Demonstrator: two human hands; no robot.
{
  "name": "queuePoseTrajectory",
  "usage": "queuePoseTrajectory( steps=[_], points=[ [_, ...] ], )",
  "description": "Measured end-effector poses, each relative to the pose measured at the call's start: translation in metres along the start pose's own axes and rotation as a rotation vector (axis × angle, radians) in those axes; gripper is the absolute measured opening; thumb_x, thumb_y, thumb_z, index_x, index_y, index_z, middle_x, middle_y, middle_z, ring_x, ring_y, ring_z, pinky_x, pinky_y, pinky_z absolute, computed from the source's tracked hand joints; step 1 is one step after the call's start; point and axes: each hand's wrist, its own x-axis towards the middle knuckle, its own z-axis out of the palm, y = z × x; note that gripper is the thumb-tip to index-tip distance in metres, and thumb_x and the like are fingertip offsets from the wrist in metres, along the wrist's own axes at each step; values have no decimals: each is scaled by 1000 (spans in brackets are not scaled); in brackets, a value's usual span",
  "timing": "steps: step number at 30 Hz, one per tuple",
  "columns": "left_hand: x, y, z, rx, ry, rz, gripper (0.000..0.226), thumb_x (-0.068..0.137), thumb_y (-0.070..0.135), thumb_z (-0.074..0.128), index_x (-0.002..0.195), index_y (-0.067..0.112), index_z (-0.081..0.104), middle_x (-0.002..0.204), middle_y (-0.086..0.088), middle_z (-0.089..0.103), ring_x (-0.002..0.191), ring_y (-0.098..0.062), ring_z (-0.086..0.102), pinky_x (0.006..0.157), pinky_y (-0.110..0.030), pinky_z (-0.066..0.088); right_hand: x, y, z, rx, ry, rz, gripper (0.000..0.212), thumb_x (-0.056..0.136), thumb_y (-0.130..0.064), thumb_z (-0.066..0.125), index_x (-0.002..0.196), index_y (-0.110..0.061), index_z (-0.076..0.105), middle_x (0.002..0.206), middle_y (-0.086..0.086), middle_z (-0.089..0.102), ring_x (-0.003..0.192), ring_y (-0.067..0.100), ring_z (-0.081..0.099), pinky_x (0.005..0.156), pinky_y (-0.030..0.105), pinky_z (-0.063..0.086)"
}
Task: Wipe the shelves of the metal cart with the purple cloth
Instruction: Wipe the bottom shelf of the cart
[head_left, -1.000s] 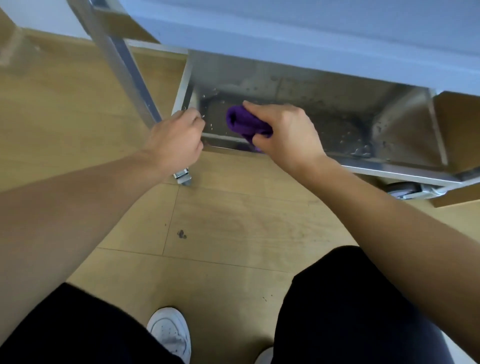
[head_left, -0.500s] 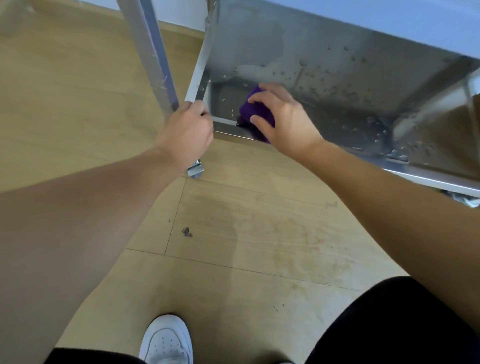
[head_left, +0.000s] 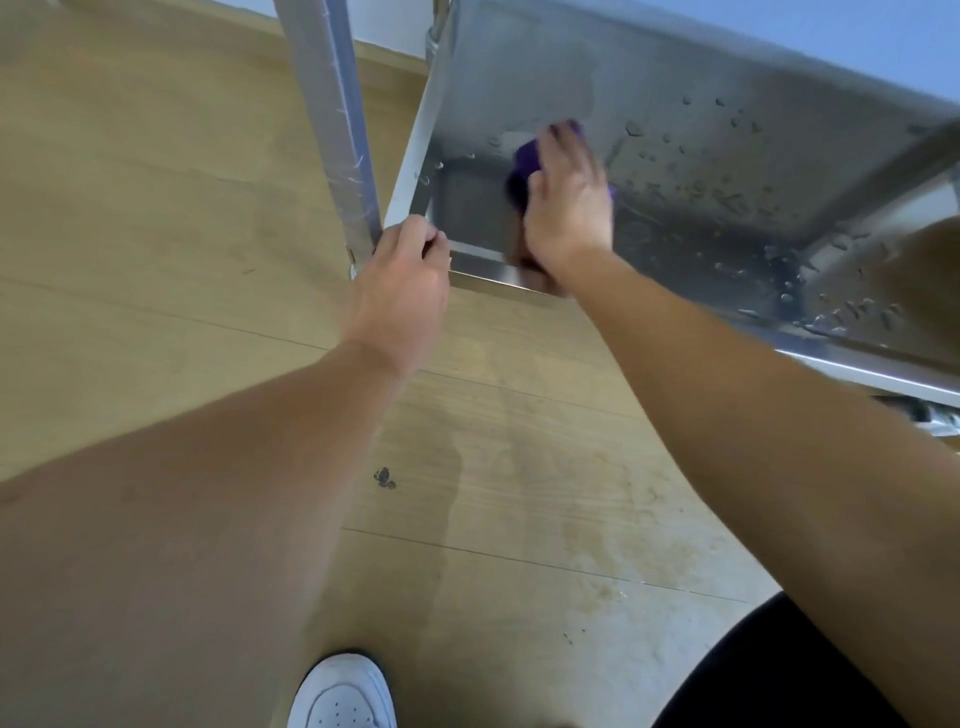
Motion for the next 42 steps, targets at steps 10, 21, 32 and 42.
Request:
queuePoseTrajectory(
  steps=[10,21,32,42],
  points=[
    [0,2,0,7,9,-12,22,87,1,57,108,-2,65,104,-13,58,94,-30,59,55,-36,48,43,-15,12,68,-123,-11,47,94,-7,38,141,-13,38,149,5,38,136,25,35,114,40,30],
    [-5,0,-2,28,-33,17,36,87,1,56,123,-1,58,112,-13,56,105,-27,56,63,-37,54,35,6,7,85,-184,-121,56,93,-8,43,146,-18,32,150,8,38,136,25,38,115,36,29],
    [-2,3,1,67,18,4,22,88,7,49,103,2,65,102,-11,58,100,-30,57,59,-38,53,-14,-26,16,120,-208,-332,56,91,-9,44,146,-16,36,154,1,34,142,22,30,118,39,23],
    [37,17,-4,-48,-25,33,26,95,17,44,97,5,67,103,-7,57,96,-24,55,72,-39,52,-13,45,-49,162,-256,89,56,96,-11,47,146,-28,32,149,4,39,128,25,44,103,35,44]
  ],
)
